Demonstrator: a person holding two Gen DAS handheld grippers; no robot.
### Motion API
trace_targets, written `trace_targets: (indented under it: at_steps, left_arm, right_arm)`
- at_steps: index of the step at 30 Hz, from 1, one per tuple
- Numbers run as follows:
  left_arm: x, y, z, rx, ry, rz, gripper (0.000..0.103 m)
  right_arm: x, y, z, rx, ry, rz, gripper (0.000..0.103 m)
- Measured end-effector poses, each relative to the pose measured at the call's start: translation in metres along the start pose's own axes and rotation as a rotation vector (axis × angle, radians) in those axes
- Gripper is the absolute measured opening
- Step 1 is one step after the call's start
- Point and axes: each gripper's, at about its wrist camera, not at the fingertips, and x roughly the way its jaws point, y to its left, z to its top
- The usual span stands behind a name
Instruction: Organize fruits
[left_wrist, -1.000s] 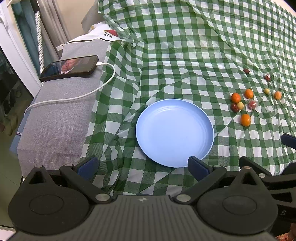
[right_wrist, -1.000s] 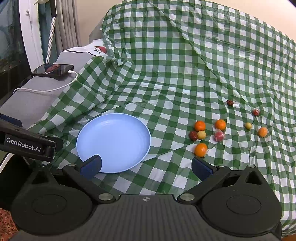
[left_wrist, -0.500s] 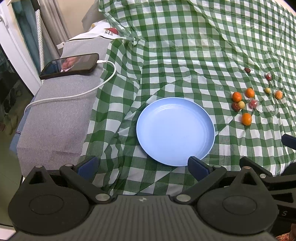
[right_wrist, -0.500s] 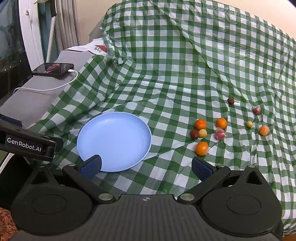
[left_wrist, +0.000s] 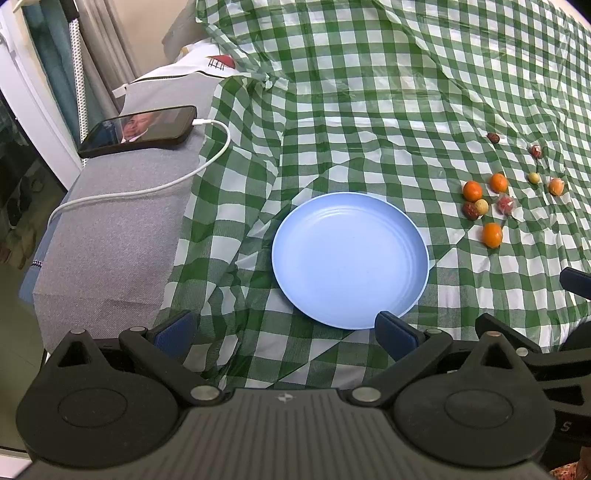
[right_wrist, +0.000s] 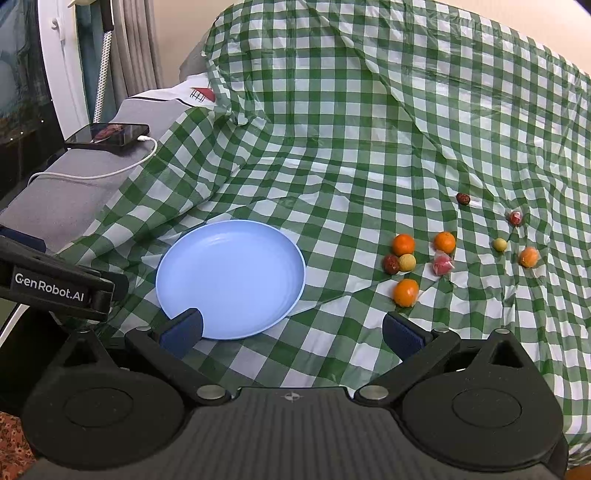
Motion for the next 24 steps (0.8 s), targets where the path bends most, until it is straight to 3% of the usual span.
trace_targets:
  at_steps: [24]
  left_arm:
    - [0.0032, 0.0008, -0.0021, 0.002, 0.014, 0.005, 0.103]
  right_arm:
    - [0.0015, -0.0025, -0.0011, 0.018, -0.005, 0.021, 0.102]
